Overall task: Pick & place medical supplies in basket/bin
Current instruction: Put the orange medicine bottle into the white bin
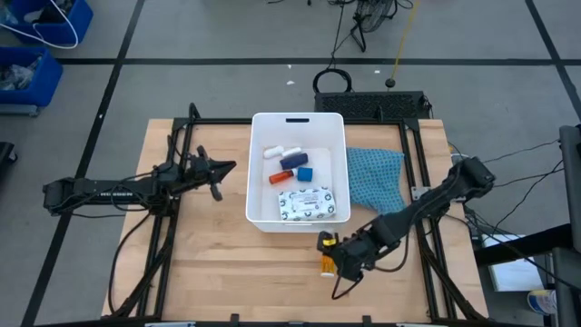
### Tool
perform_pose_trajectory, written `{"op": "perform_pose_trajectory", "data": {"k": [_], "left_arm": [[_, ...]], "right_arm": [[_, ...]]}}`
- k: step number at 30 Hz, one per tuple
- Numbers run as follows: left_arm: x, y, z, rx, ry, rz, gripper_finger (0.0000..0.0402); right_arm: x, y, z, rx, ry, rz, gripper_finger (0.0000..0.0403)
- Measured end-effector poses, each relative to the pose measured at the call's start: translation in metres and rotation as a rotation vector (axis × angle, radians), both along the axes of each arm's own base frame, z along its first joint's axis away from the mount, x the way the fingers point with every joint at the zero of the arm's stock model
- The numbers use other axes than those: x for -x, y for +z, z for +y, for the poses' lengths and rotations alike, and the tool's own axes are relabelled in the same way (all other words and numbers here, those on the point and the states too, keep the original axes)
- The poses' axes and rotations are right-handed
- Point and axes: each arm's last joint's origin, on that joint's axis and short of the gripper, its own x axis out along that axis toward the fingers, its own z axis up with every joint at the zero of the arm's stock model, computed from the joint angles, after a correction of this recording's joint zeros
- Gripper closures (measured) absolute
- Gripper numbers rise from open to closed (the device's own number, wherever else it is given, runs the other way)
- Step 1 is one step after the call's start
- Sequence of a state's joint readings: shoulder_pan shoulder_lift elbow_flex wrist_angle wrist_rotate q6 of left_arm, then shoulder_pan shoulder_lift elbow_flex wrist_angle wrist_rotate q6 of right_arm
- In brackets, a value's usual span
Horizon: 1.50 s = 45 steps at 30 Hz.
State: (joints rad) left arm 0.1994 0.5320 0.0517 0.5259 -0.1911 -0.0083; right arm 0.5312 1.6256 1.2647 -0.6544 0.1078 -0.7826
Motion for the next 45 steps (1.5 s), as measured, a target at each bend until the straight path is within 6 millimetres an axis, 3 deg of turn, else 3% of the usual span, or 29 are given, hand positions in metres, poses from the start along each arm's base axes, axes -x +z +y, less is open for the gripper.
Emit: {"op": "perform_pose_trajectory", "data": {"k": [5,18,26,38,45], "left_arm": [[-0.001,0.000,-0.002,0.003,-0.069,-0.002,0.0369],[-0.001,0.000,-0.003,0.024,-0.098,-0.010,0.0369],[-0.001,0.000,-0.003,0.022,-0.097,-0.010,0.0369],[-0.001,0.000,-0.003,0.026,-0.098,-0.011,0.0369],[-0.001,0.000,-0.003,0.019,-0.096,-0.009,0.0369]], "right_arm": [[-0.002,-0.022,0.002,0.004,0.019,-0.010,0.0104],[0.011,-0.064,-0.005,0.000,0.136,-0.012,0.0101],[0.003,-0.063,-0.010,-0.031,0.123,-0.083,0.0101],[-0.008,-0.062,-0.029,-0.230,0.168,-0.017,0.0101],[-0.017,-0.087,-0.028,-0.113,0.228,-0.019,0.0101]]}}
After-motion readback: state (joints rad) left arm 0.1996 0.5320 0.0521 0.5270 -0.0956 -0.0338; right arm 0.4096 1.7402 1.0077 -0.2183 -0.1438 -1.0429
